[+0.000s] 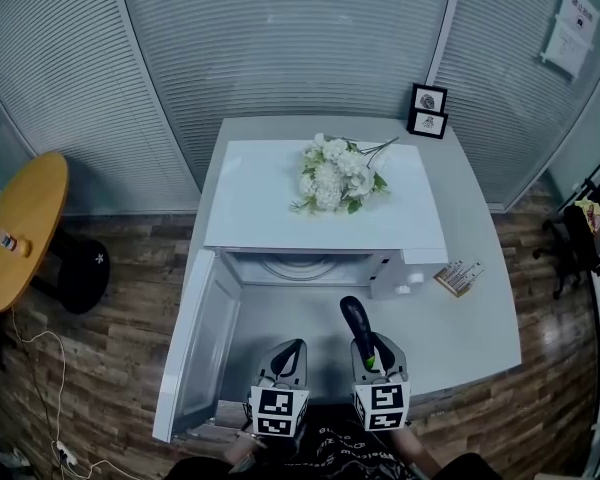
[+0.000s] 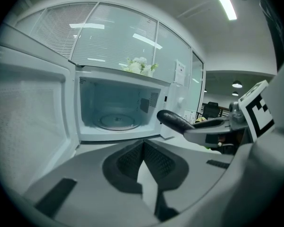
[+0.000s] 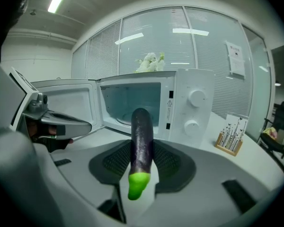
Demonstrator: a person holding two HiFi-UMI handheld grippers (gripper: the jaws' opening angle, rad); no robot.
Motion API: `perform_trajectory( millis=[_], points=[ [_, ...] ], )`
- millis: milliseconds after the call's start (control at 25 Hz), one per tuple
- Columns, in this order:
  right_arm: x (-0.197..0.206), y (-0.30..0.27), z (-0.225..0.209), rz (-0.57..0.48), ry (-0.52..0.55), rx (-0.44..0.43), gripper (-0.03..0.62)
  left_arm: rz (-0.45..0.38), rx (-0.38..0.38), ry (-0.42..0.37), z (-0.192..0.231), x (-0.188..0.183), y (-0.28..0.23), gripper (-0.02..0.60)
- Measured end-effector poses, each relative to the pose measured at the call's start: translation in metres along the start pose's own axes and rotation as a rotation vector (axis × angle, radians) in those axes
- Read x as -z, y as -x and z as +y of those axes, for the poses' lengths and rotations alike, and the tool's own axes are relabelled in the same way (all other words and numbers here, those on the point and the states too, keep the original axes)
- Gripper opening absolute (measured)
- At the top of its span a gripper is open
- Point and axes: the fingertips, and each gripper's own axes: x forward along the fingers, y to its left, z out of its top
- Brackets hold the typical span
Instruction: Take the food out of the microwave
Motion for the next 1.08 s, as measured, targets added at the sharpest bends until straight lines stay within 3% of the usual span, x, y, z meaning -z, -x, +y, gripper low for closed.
perform_trajectory(
  millis=[1080],
  points=[
    [0.0042,0.0015,0.0013,0.009,-0.014,-0.008,0.143,0.007,0.001,-0.003,-0.0005,0.0032,-0.0005,0.008]
  ],
)
